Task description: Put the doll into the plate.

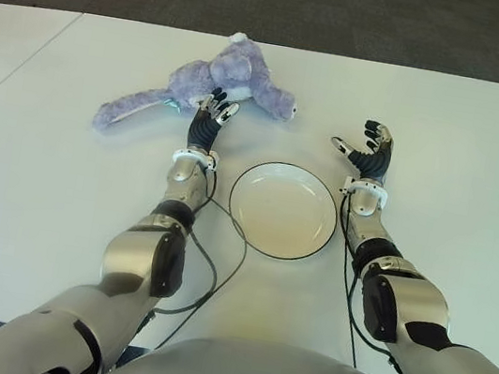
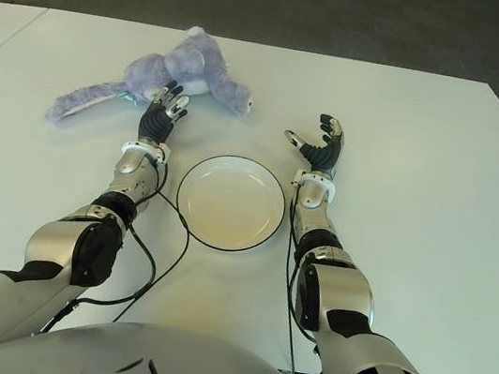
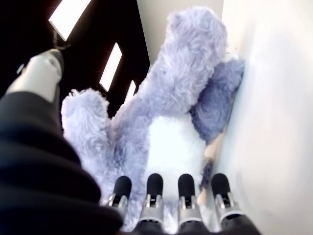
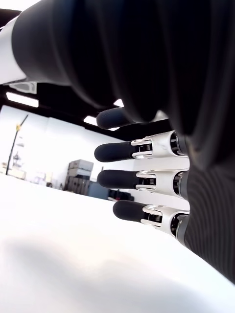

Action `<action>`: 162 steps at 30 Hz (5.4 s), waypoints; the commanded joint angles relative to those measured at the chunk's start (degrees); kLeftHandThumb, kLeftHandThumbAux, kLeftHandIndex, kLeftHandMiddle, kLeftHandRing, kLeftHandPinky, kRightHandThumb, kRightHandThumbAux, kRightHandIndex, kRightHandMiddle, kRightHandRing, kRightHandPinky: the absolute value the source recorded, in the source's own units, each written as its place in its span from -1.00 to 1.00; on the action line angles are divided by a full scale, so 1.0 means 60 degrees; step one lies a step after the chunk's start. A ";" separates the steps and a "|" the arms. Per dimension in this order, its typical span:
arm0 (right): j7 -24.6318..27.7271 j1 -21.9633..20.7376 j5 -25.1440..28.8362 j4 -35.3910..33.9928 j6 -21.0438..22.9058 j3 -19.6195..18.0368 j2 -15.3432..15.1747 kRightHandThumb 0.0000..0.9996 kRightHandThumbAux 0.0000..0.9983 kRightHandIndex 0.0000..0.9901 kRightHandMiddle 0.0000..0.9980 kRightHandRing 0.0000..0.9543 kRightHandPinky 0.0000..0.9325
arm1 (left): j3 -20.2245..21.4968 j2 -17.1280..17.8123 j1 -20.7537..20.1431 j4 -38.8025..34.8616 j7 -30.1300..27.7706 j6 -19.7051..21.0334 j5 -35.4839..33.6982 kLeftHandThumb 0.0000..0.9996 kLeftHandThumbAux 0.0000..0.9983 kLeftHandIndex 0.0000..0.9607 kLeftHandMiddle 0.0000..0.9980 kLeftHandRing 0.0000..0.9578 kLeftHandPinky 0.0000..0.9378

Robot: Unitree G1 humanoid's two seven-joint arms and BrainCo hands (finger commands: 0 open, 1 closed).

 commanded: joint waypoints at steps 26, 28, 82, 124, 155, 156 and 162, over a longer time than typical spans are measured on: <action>0.0365 0.2145 0.0201 0.1248 0.0455 -0.0171 0.0795 -1.00 0.74 -0.49 -0.49 -0.51 -0.56 | 0.0060 -0.0005 0.2123 0.1221 0.0033 0.1102 -0.0004 -1.00 0.30 -0.99 -0.84 -0.86 -0.84; 0.0392 0.2145 0.0226 0.1245 0.0465 -0.0179 0.0800 -1.00 0.74 -0.49 -0.49 -0.51 -0.56 | 0.0070 -0.0009 0.2144 0.1216 0.0011 0.1068 -0.0016 -1.00 0.30 -0.98 -0.83 -0.86 -0.84; 0.0143 0.2185 0.0102 0.1291 0.0564 -0.0105 0.0835 -1.00 0.74 -0.49 -0.50 -0.52 -0.58 | -0.0589 0.0875 0.3386 -0.0590 0.6119 -0.4957 0.3025 -0.71 0.12 -1.00 -1.00 -0.99 -0.94; 0.0621 0.2005 0.0319 0.1316 0.0685 -0.0351 0.0856 -1.00 0.75 -0.44 -0.48 -0.48 -0.54 | -0.6312 0.4741 -0.0347 0.0694 1.2027 0.0720 0.8696 -0.65 -0.33 -1.00 -1.00 -1.00 -1.00; 0.0847 0.1956 0.0384 0.1323 0.0667 -0.0619 0.0874 -1.00 0.73 -0.46 -0.44 -0.44 -0.51 | -0.9568 0.5861 -0.2720 0.1178 0.8772 0.2618 1.0352 -0.62 -0.31 -1.00 -1.00 -1.00 -1.00; 0.0849 0.1954 0.0385 0.1321 0.0653 -0.0624 0.0876 -1.00 0.72 -0.47 -0.45 -0.45 -0.52 | -0.9667 0.5886 -0.2763 0.1186 0.8706 0.2572 1.0402 -0.63 -0.29 -1.00 -1.00 -1.00 -1.00; 0.0891 0.1941 0.0410 0.1323 0.0680 -0.0686 0.0882 -1.00 0.71 -0.49 -0.47 -0.48 -0.54 | -1.0116 0.6003 -0.3161 0.1252 0.8121 0.2249 1.0586 -0.61 -0.26 -1.00 -1.00 -1.00 -1.00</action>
